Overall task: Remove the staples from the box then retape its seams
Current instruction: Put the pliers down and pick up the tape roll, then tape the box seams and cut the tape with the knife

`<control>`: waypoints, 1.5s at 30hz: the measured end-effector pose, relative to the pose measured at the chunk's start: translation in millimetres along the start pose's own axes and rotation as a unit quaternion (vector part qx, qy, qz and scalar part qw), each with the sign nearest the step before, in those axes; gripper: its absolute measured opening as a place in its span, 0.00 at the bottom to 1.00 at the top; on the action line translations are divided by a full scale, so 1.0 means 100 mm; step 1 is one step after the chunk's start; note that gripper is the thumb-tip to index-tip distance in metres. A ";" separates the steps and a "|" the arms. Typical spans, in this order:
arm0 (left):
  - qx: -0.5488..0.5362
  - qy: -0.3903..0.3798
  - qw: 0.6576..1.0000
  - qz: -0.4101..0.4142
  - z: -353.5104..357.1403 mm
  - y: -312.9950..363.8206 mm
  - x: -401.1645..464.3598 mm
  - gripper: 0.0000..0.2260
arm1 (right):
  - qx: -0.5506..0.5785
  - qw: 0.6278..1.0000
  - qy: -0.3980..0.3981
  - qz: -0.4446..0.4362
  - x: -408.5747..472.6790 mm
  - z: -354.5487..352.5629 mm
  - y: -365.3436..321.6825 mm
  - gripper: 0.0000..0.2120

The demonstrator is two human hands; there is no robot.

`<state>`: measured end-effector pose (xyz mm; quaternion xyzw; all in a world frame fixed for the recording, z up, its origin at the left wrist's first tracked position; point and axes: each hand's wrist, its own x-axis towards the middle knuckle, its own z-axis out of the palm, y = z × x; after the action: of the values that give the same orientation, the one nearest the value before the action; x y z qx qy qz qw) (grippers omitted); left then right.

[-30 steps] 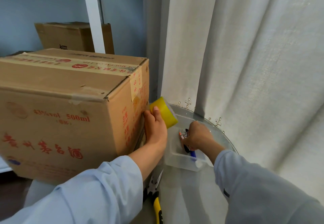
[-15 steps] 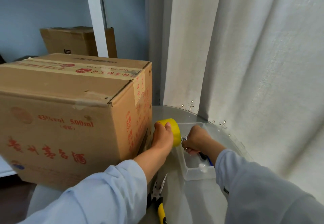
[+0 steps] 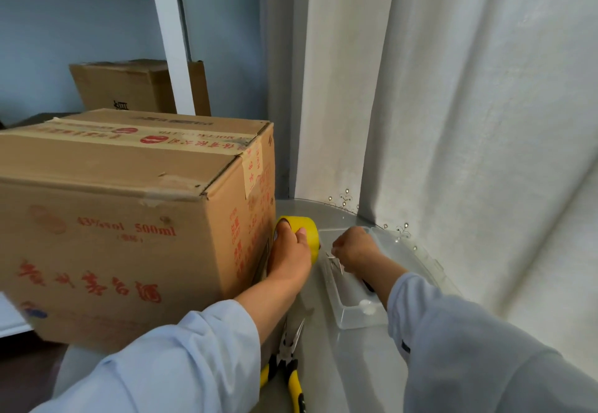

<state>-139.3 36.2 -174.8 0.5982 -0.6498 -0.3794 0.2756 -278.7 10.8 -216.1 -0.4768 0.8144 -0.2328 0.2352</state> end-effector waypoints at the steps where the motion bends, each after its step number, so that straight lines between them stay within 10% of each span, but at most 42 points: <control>1: -0.005 -0.006 1.000 0.002 -0.01 -0.01 -0.03 0.23 | 0.006 1.000 0.013 0.000 -0.04 -0.03 0.01 0.11; 11: 0.016 -0.031 0.999 0.031 -0.24 0.09 -0.40 0.20 | 0.105 0.993 0.036 -0.043 -0.82 -0.35 -0.15 0.12; 19: 0.101 -0.032 0.992 0.069 -0.41 -0.04 -0.70 0.16 | -0.108 0.954 -0.277 0.031 -1.59 0.18 -0.20 0.14; 34: 0.279 -0.020 0.949 0.144 -0.47 0.05 -0.83 0.14 | -0.175 0.981 -0.075 -0.027 -1.58 -0.63 -0.16 0.12; 45: 0.439 -0.197 0.861 0.161 -0.14 -0.25 -0.96 0.15 | -0.148 0.978 0.146 -0.005 -1.09 -0.76 0.04 0.10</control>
<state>-100.9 128.9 -178.8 0.4569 -0.8772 -0.1151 -0.0926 -279.8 120.5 -141.2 -0.4712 0.8630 -0.1781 0.0393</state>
